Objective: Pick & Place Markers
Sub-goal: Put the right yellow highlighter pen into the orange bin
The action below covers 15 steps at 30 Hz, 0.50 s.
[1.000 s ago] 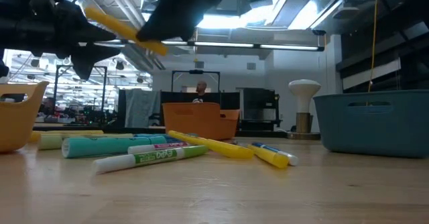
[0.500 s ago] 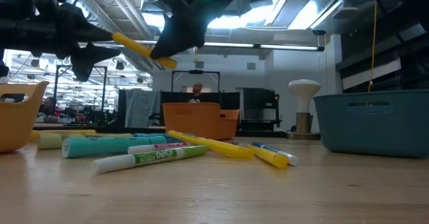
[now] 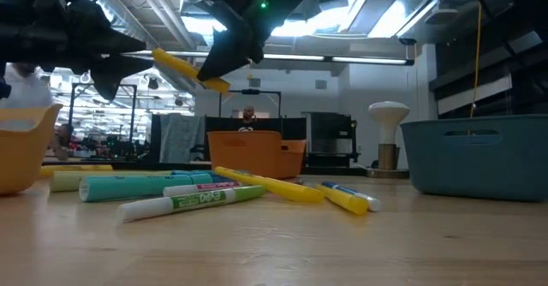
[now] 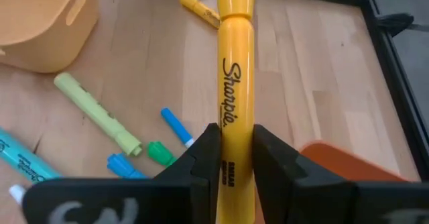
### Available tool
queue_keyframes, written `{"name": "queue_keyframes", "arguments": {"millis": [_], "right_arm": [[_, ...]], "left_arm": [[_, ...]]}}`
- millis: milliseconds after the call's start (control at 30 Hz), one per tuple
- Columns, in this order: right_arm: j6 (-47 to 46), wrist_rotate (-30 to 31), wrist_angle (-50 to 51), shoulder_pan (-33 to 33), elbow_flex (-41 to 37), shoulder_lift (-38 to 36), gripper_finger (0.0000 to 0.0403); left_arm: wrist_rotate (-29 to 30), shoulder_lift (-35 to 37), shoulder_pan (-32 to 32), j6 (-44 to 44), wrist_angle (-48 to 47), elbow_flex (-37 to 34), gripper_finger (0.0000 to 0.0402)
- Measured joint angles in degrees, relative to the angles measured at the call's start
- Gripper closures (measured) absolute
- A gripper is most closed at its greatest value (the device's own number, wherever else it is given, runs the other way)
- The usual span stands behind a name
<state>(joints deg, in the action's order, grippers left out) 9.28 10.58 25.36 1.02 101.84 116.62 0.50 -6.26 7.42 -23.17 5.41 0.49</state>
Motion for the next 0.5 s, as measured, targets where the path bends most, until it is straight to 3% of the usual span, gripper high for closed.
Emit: {"name": "queue_keyframes", "arguments": {"millis": [167, 500], "right_arm": [[0.9, -0.1, 1.8, 0.0, 0.0, 0.0, 0.0333], [9.0, 0.5, 11.1, -1.4, 0.0, 0.0, 0.0334]], "left_arm": [[3.0, 0.0, 0.0, 0.4, 0.2, 0.0, 0.0237], [3.2, -0.8, 0.0, 0.6, 0.9, 0.0, 0.0245]]}}
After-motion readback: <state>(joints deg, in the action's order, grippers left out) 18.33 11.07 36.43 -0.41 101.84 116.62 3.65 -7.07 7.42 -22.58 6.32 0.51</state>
